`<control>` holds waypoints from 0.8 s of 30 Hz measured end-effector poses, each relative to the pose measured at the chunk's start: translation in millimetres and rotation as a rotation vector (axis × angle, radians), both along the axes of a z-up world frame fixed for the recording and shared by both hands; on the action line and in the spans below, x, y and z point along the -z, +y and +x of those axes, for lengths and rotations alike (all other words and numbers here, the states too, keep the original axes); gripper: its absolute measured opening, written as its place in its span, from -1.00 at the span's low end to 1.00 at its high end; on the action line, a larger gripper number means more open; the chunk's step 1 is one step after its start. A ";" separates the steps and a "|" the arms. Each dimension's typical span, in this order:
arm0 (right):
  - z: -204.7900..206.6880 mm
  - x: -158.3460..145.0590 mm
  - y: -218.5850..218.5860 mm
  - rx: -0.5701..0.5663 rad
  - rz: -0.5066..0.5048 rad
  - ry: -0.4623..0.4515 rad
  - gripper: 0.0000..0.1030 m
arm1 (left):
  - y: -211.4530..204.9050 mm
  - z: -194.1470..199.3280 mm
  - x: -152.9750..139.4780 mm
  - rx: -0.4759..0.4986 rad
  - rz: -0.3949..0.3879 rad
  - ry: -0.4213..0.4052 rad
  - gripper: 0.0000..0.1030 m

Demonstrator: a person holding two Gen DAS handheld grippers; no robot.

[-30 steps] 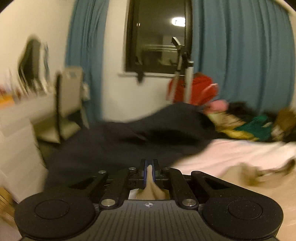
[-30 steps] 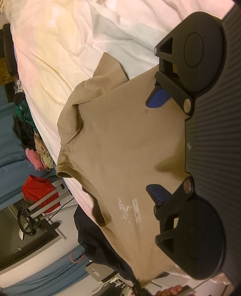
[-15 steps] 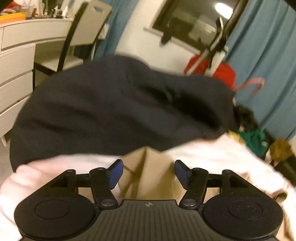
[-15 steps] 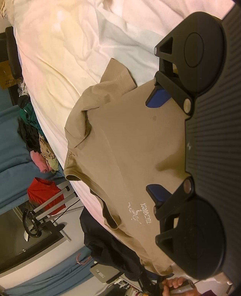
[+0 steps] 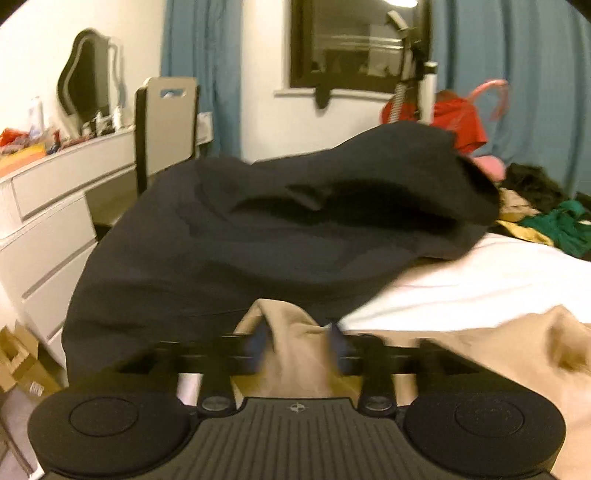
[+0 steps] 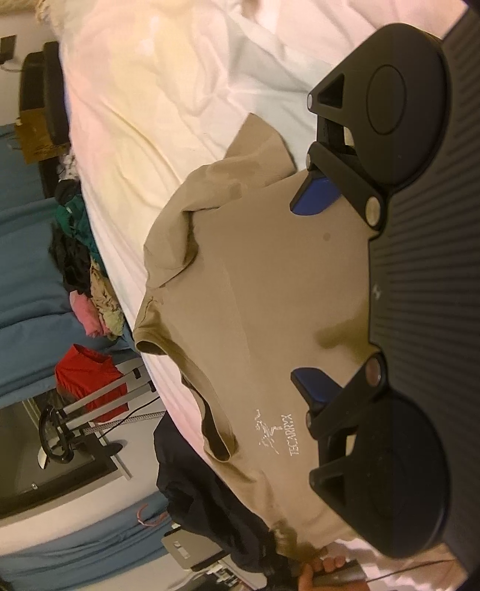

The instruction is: Fold clothes

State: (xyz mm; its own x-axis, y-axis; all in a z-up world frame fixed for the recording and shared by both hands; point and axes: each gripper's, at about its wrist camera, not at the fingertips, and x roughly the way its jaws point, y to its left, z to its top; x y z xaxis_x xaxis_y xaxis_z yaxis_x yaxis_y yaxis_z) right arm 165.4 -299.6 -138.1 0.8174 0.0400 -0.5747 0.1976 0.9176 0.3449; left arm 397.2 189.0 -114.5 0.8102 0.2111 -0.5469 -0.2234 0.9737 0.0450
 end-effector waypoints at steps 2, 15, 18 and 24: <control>-2.5 -3.8 2.4 -0.012 -0.026 -0.018 0.76 | -10.2 -19.2 -10.2 0.030 0.000 -0.009 0.20; -46.1 -49.6 9.3 -0.074 -0.132 -0.178 0.76 | -134.4 -233.4 -86.6 0.345 -0.004 -0.154 0.58; -61.7 -57.9 7.1 -0.081 -0.146 -0.195 0.76 | -156.5 -270.2 -92.5 0.392 -0.031 -0.180 0.67; -96.5 -74.9 -22.5 -0.036 -0.018 -0.226 0.76 | -175.4 -319.2 -76.3 0.416 -0.099 -0.160 0.88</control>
State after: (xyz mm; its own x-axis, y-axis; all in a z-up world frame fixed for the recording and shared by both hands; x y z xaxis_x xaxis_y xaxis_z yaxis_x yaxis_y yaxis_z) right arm 69.0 -322.1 -63.1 0.9235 0.0629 -0.3783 0.0842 0.9291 0.3601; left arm 78.0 13.6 -38.2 0.8910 -0.1969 -0.4090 0.1910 0.9800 -0.0556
